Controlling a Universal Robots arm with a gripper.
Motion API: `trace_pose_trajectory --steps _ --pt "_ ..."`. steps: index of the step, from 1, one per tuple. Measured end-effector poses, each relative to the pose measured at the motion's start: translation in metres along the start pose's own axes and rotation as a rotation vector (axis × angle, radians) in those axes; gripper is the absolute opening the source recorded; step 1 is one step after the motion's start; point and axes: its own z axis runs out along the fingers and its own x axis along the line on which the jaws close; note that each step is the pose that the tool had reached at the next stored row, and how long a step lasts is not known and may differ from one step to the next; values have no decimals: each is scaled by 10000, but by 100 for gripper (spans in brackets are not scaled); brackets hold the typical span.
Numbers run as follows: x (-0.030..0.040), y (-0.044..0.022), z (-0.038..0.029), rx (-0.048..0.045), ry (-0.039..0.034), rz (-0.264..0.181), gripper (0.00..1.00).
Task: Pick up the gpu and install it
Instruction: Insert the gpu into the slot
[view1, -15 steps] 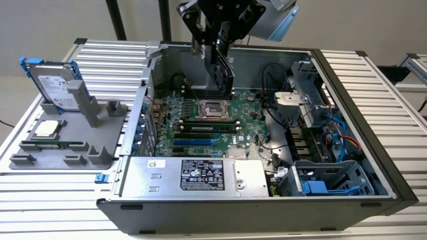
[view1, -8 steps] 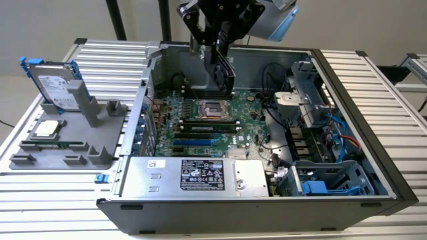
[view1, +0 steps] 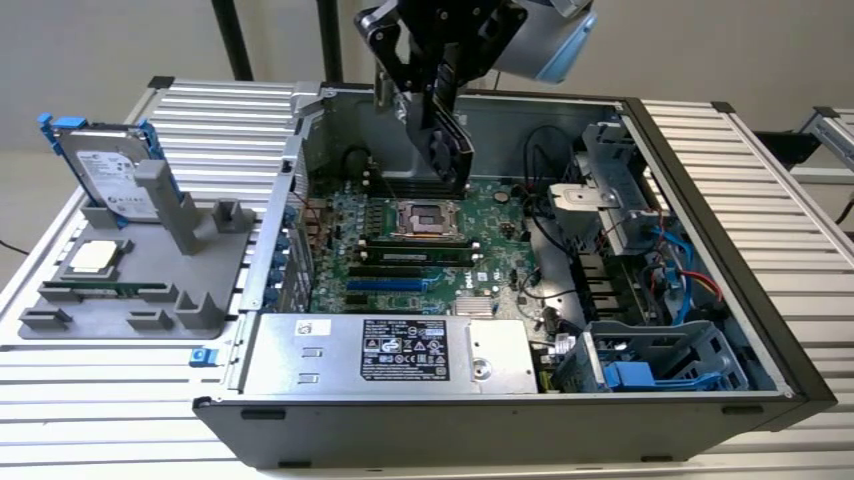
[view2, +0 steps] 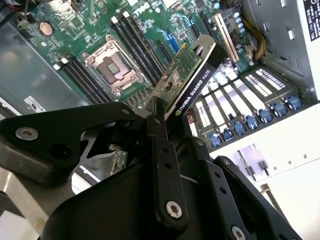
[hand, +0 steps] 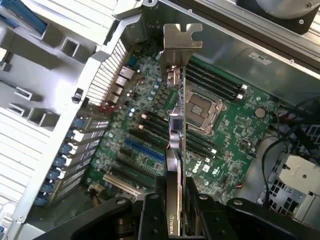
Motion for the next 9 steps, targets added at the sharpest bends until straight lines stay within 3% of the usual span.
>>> trace_pose_trajectory --steps 9 --pt "0 0 0 6 41 -707 0"
